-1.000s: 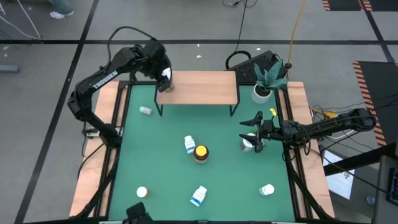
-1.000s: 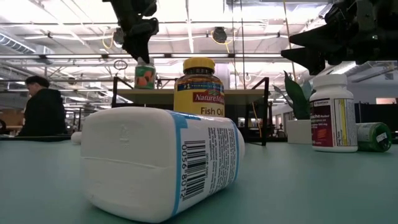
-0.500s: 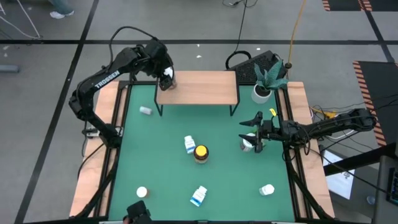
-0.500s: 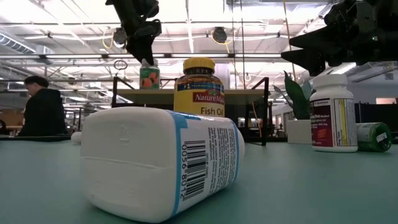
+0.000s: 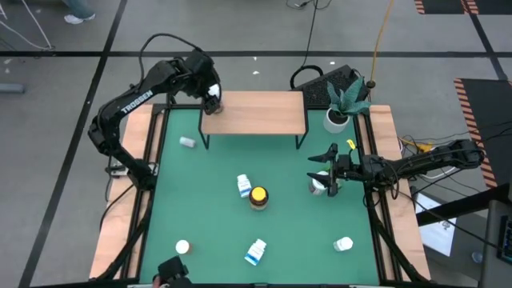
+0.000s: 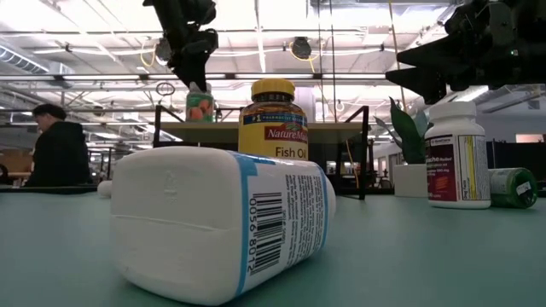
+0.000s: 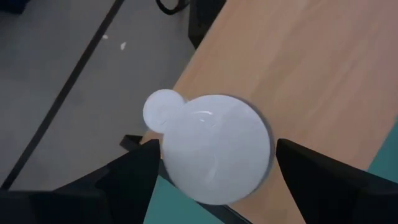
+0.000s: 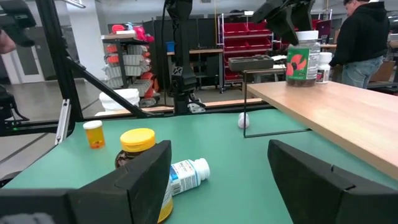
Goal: Pick and place medicine bottles onto shelf by color
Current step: Put the left green medicine bottle on the shelf, then put the transparent medicine bottle on the shelf
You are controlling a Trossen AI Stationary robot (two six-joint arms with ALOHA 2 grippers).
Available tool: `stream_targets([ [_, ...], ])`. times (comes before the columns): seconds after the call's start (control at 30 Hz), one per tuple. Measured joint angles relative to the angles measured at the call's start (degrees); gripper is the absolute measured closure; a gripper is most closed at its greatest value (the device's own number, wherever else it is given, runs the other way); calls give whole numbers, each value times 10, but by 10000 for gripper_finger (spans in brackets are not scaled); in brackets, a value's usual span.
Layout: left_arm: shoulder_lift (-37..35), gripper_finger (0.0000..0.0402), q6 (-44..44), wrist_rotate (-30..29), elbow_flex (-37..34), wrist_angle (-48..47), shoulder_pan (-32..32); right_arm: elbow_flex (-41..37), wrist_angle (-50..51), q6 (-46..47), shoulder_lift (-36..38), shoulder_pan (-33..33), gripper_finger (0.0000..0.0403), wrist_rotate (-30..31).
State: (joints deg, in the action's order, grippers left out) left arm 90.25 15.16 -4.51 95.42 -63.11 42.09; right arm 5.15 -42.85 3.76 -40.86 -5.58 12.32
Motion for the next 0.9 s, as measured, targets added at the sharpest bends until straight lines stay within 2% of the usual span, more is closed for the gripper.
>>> stream_targets([
  [0.3,-36,82,-8,-3,0,2,-19,0,0,0,0,0,140,0],
  [0.47,-75,82,-72,-27,1,-1,-40,0,1,0,0,0,140,0],
  [0.6,-113,82,-77,-28,1,-18,-61,0,1,0,0,0,140,0],
  [0.77,-161,82,-109,-34,1,-55,-82,0,5,1,0,0,140,0],
  [0.9,-195,82,-146,-35,-4,-121,-101,0,11,4,0,0,140,0],
])
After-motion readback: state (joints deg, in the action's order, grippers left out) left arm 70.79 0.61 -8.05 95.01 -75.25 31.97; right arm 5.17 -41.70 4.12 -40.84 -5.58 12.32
